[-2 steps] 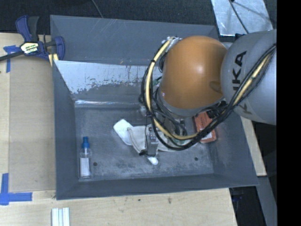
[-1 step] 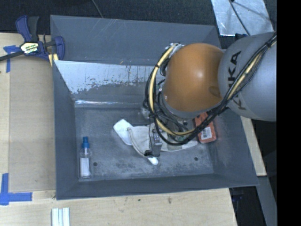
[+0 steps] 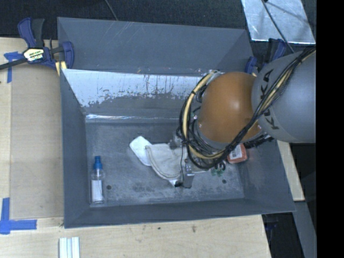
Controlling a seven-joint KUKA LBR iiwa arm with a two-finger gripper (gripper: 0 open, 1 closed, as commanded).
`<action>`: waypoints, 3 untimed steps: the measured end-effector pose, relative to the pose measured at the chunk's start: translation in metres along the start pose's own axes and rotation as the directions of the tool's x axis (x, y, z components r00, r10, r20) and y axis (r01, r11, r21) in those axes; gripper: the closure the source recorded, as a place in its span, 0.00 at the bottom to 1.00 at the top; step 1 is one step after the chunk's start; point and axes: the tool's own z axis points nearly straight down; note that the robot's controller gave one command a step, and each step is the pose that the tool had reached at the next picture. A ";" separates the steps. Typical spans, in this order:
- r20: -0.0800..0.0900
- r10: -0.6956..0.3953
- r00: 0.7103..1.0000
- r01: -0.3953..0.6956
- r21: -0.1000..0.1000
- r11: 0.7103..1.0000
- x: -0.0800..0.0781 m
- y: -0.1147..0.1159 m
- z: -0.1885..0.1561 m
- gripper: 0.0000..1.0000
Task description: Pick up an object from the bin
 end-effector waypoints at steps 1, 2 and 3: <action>-0.015 -0.023 1.000 0.023 0.003 1.000 -0.024 -0.013 0.024 0.00; 0.008 -0.034 0.999 0.034 -0.001 0.999 -0.027 -0.010 0.065 1.00; 0.008 -0.034 0.999 0.034 -0.001 0.999 -0.027 -0.010 0.065 1.00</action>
Offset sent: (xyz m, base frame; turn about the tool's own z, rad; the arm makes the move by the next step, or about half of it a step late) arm 0.0239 -0.0094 -0.0683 -0.0358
